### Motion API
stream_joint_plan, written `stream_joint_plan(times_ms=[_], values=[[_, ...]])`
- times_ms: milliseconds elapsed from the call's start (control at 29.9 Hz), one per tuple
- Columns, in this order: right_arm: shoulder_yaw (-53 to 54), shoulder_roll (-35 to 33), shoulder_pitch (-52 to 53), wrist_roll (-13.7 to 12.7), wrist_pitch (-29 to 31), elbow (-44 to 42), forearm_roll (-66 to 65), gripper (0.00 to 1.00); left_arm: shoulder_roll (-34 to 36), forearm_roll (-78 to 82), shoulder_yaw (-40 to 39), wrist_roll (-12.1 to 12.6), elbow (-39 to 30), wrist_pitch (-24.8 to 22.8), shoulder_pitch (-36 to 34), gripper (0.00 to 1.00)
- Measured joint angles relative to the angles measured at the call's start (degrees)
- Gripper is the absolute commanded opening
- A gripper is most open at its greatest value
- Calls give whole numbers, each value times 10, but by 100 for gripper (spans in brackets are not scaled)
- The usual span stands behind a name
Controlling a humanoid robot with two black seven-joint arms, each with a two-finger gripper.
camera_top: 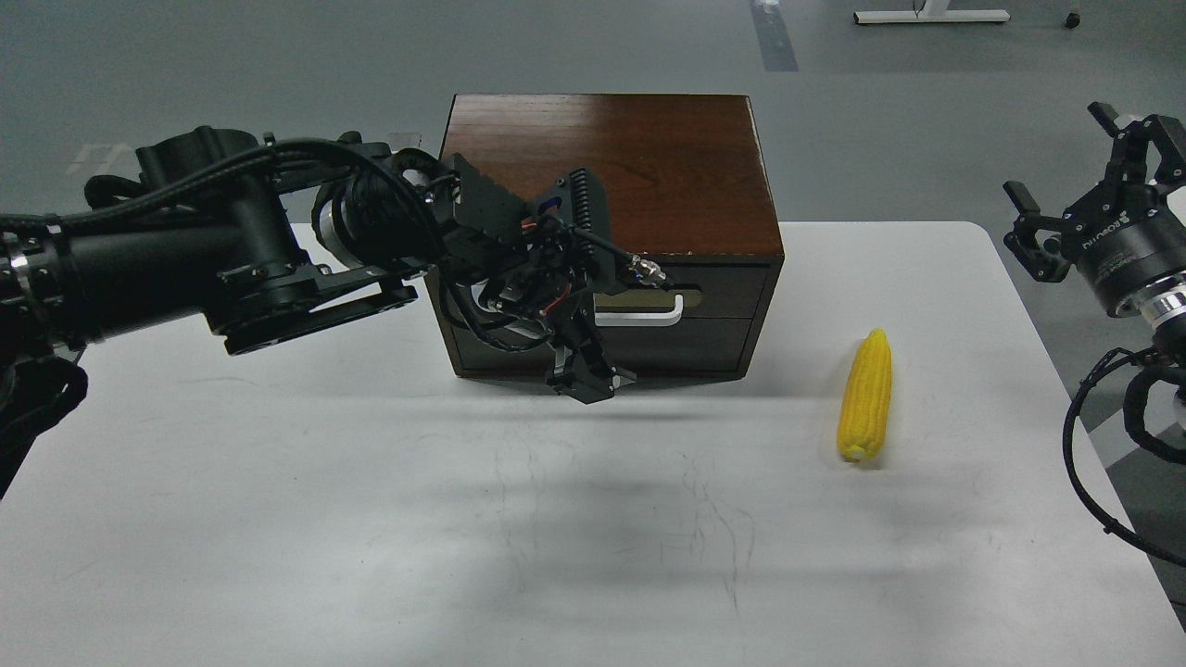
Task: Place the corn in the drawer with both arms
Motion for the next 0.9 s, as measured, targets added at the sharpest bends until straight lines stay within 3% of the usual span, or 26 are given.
stream_joint_plan(times_ms=[902], values=[[0,0,-3,3,0,-1,0,100,-17,0,33,0,22,0,9,98]])
